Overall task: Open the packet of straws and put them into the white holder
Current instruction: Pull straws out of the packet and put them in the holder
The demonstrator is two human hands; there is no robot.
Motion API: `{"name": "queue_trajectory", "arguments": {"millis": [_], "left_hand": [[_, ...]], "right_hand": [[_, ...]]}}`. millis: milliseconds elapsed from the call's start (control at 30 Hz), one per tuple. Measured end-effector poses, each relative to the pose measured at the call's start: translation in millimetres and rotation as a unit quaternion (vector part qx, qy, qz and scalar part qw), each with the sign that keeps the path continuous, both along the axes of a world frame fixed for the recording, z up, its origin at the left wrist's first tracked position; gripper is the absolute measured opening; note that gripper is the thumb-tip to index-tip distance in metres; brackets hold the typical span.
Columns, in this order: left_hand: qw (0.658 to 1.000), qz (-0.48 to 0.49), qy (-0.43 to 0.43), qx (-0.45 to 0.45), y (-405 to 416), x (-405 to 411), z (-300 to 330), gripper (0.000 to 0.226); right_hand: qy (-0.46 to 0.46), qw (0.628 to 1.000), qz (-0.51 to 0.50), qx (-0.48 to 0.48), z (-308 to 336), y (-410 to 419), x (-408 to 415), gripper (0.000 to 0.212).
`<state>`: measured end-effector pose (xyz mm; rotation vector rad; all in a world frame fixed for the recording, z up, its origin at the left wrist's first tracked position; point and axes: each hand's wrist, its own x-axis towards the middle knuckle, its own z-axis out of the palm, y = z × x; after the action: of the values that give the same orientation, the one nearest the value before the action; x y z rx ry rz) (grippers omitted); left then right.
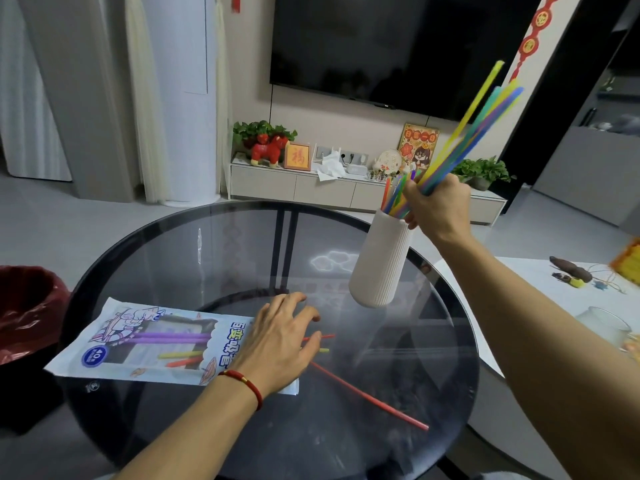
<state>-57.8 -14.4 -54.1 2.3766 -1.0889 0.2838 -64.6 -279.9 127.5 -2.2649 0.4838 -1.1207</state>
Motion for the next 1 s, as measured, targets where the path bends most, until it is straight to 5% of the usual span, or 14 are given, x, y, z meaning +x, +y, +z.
{"name": "queue_trajectory", "arguments": {"millis": [300, 900, 1000], "left_hand": [[1.0, -0.006, 0.011, 0.005, 0.2, -1.1, 0.3, 0.03], [0.999, -0.01, 0.03, 0.004, 1.4, -2.1, 4.6, 0.03], [0.999, -0.011, 0.032, 0.001, 0.8, -2.4, 5.6, 0.03]], "right_hand": [[0.116, 0.993, 0.003, 0.022, 1.8, 0.6, 12.9, 0.017], [0.002, 0.995, -0.095, -0.04, 21.3, 0.8, 6.6, 0.059], [0.049, 0.994, -0.08, -0.062, 14.9, -1.6, 8.1, 0.054]]}}
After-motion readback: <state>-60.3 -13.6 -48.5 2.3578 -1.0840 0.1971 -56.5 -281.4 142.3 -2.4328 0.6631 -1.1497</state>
